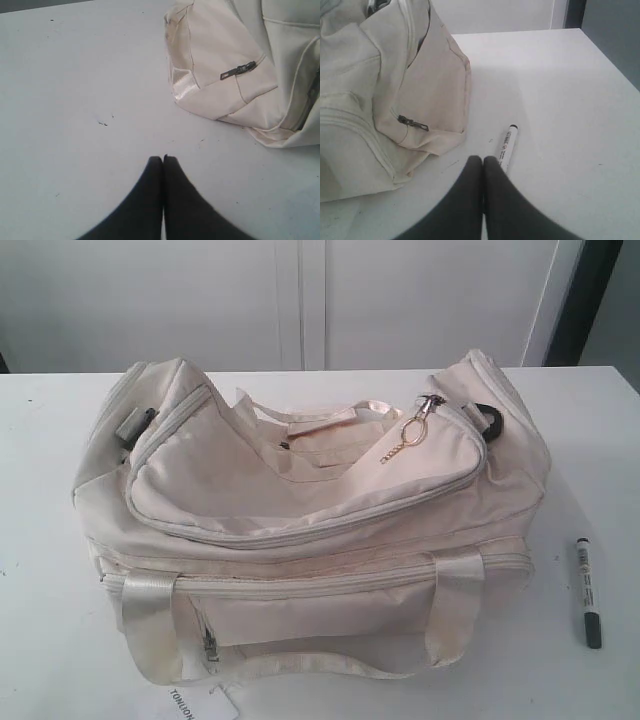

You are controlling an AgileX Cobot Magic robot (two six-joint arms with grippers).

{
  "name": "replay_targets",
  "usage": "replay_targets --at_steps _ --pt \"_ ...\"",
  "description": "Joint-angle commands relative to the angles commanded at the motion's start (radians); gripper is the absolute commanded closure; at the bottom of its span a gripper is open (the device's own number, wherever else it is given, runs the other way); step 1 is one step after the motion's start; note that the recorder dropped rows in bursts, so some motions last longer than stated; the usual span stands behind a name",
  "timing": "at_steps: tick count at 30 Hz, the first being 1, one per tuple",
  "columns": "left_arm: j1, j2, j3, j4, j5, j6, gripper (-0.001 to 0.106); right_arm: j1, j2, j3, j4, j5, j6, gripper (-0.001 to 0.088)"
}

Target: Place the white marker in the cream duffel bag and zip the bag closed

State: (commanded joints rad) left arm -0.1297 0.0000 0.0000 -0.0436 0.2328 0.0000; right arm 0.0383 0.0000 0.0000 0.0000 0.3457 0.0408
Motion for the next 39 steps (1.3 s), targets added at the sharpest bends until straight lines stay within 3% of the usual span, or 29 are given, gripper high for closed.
replay_targets --at_steps 29,39 --pt "0.0 0.0 0.0 0.0 0.0 0.0 0.105 0.0 0.0 0.0 0.0 0.006 0.0 0.0868" --pt "0.0 0.0 0.0 0.0 0.0 0.0 0.105 0.0 0.0 -0.138 0.0 0.011 0.0 0.0868"
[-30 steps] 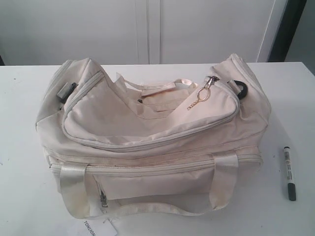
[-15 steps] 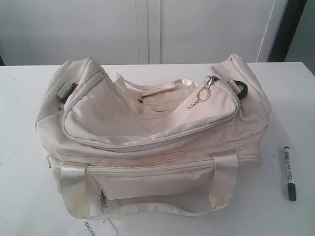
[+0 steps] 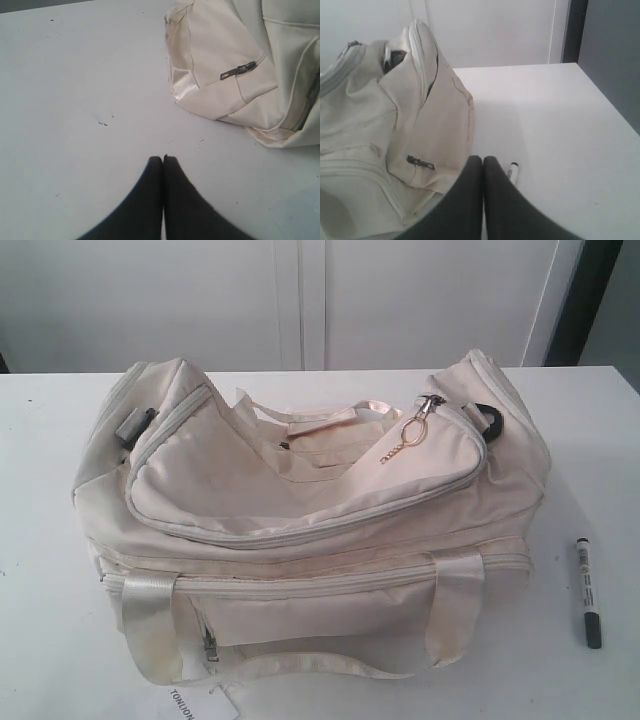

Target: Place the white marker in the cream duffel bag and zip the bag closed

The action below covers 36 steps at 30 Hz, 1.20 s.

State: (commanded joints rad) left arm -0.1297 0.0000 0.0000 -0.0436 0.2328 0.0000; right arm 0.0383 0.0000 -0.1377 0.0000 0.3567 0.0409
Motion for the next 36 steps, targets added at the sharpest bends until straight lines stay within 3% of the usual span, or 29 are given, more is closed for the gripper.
replay_targets --at_steps 9,36 --pt "0.0 0.0 0.0 0.0 0.0 0.0 0.105 0.0 0.0 -0.11 0.0 0.0 0.0 0.0868" --pt "0.0 0.0 0.0 0.0 0.0 0.0 0.105 0.0 0.0 -0.117 0.0 -0.007 0.0 0.0868"
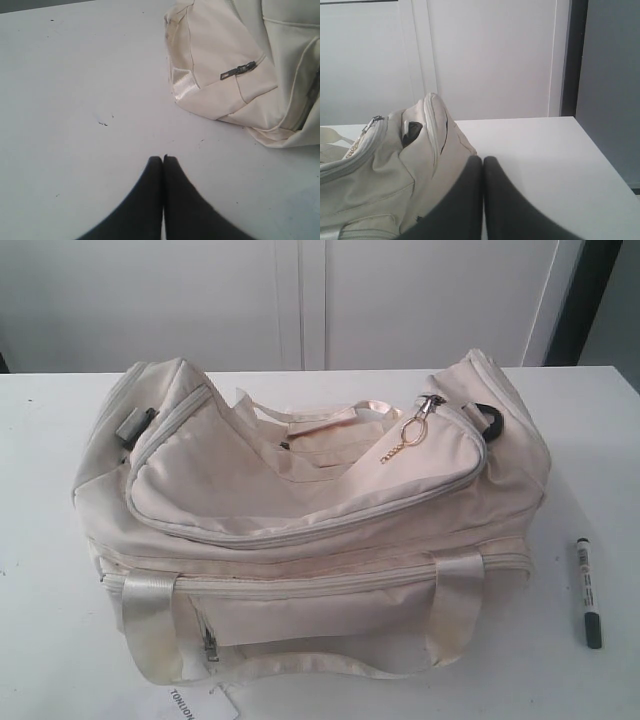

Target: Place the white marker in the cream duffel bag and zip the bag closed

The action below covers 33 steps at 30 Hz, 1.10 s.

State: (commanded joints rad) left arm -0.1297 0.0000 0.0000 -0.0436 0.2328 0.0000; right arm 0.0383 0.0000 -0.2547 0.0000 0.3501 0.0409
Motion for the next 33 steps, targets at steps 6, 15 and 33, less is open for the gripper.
replay_targets --at_steps 6,15,33 --pt "0.0 0.0 0.0 0.0 0.0 0.0 0.105 0.0 0.0 0.0 0.0 0.0 0.0 0.0868" --pt "0.0 0.0 0.0 0.0 0.0 0.0 0.105 0.0 0.0 0.0 0.0 0.0 0.0 0.0868" --pt "0.0 0.0 0.0 0.0 0.0 0.0 0.105 0.0 0.124 -0.144 0.0 0.162 0.0 0.0868"
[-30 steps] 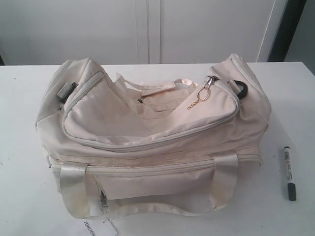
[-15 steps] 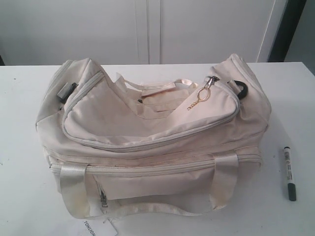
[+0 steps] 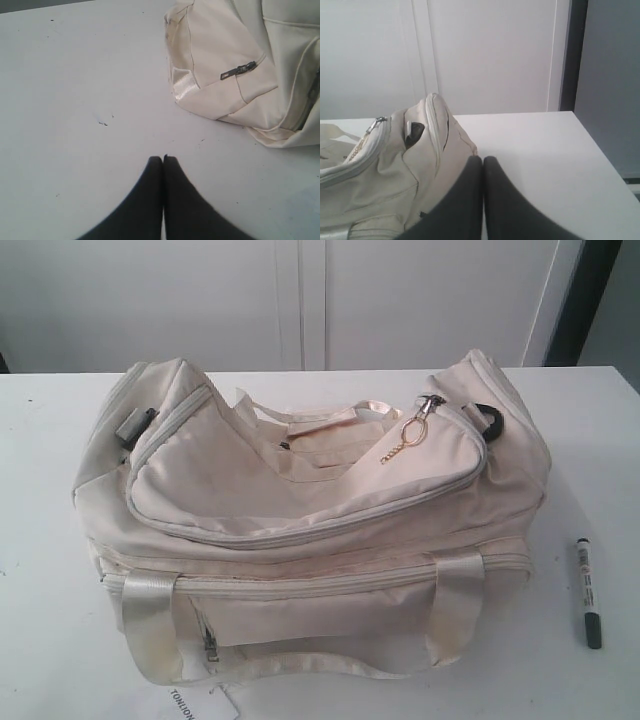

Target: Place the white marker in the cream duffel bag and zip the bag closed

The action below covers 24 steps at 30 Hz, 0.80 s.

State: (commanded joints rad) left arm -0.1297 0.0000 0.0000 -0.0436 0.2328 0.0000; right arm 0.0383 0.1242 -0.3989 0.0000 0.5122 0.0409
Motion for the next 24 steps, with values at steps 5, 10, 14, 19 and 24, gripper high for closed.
replay_targets --at_steps 5,10,14,19,24 --pt "0.0 0.0 0.0 0.0 0.0 0.0 0.105 0.0 0.119 -0.092 0.008 0.128 0.0 0.0868" --pt "0.0 0.0 0.0 0.0 0.0 0.0 0.105 0.0 0.23 -0.165 0.008 0.205 0.0 0.0868" --pt "0.0 0.0 0.0 0.0 0.0 0.0 0.105 0.0 0.317 -0.227 0.008 0.269 0.0 0.0868" --pt "0.0 0.0 0.0 0.0 0.0 0.0 0.105 0.0 0.407 -0.275 0.008 0.27 0.0 0.0868" --pt "0.0 0.0 0.0 0.0 0.0 0.0 0.105 0.0 0.437 -0.287 0.008 0.242 0.0 0.0868"
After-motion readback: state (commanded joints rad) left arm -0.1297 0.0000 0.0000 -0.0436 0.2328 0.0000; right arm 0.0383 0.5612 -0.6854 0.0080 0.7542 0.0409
